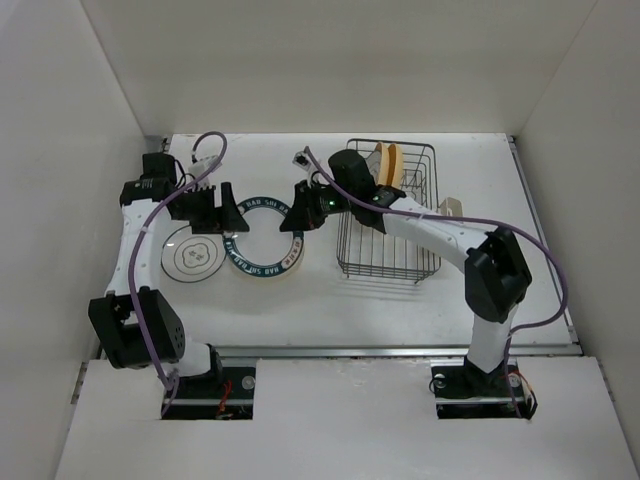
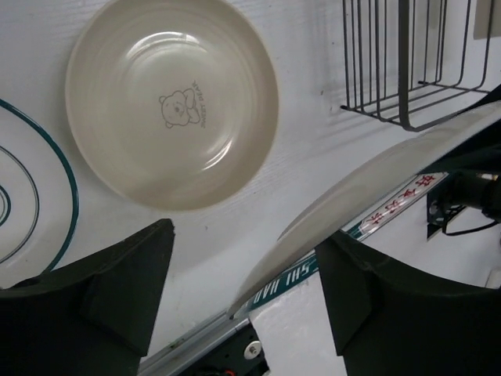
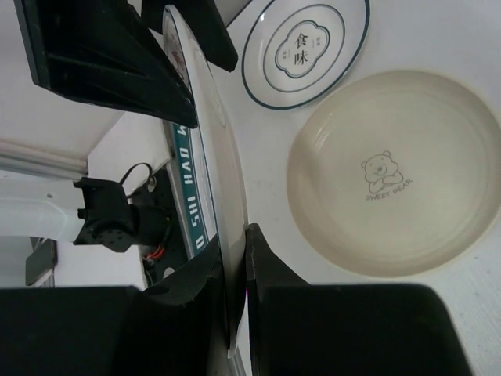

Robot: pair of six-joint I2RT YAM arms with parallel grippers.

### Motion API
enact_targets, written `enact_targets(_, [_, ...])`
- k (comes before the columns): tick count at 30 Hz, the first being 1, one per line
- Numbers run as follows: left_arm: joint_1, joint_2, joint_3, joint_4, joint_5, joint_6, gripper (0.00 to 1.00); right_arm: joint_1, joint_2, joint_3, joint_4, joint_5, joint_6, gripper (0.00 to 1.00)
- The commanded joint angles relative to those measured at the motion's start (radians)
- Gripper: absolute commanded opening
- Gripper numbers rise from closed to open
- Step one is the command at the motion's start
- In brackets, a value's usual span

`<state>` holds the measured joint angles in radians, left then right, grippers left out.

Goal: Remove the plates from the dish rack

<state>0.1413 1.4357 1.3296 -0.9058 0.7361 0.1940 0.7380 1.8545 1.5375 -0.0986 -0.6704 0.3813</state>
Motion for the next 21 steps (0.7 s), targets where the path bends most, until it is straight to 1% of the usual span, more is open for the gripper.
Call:
enact_targets(1, [-0.002, 0.0, -0.041, 0.019, -0.083, 0.058, 0.66, -0.002, -0.038, 0.013, 0.187, -0.133, 0.03, 0.0])
enact_targets(2, [-0.002, 0.0, -0.041, 0.019, -0.069, 0.058, 0.58, -0.002, -0.028, 0.013, 0.188, -0.133, 0.03, 0.0])
enact_targets(4, [-0.002, 0.0, -0.032, 0.005, -0.006, 0.058, 0.38, -0.002, -0.017, 0.013, 0.188, -0.133, 0.041, 0.0])
enact_targets(5, [-0.002, 0.0, -0.032, -0.007, 0.012, 0.058, 0.18, -0.002, -0.002, 0.022, 0.188, -0.133, 0.053, 0.0])
enact_targets(7, [-0.002, -0.009, -0.023, -0.007, 0.038, 0.033, 0.0, -0.002, 0.009, 0.023, 0.188, -0.133, 0.053, 0.0])
enact_targets(9, [-0.002, -0.018, -0.023, -0.016, 0.068, 0.022, 0.0, -0.002, 0.009, 0.033, 0.175, -0.095, 0.053, 0.0])
enact_targets(10, [0.01, -0.018, -0.023, -0.016, 0.104, 0.022, 0.0, -0.002, 0.009, 0.033, 0.175, -0.077, 0.053, 0.0])
enact_targets(11, [0.023, -0.018, -0.023, -0.016, 0.124, 0.01, 0.0, -0.002, 0.009, 0.033, 0.156, -0.054, 0.053, 0.06])
enact_targets(12, [0.049, -0.018, -0.023, -0.027, 0.147, 0.01, 0.0, -0.002, 0.009, 0.044, 0.123, -0.016, 0.053, 0.1])
enact_targets(13, [0.061, -0.018, -0.023, -0.027, 0.161, -0.002, 0.0, -0.002, 0.0, 0.055, 0.108, 0.001, 0.053, 0.16])
enact_targets(14, [0.072, -0.018, -0.014, -0.027, 0.17, -0.013, 0.0, -0.002, 0.0, 0.055, 0.09, 0.023, 0.042, 0.28])
enact_targets(15, [0.092, -0.018, -0.013, -0.027, 0.171, -0.036, 0.0, -0.002, 0.0, 0.067, 0.058, 0.053, 0.028, 0.36])
enact_targets(16, [0.102, -0.018, -0.004, -0.027, 0.171, -0.048, 0.0, -0.002, 0.0, 0.078, 0.042, 0.069, 0.028, 0.47])
enact_targets(18, [0.127, -0.018, -0.004, -0.027, 0.171, -0.07, 0.0, -0.002, -0.009, 0.088, 0.014, 0.106, 0.018, 0.65])
enact_targets(21, [0.188, -0.018, -0.004, -0.004, 0.18, -0.123, 0.0, -0.002, -0.04, 0.088, -0.006, 0.225, 0.018, 0.74])
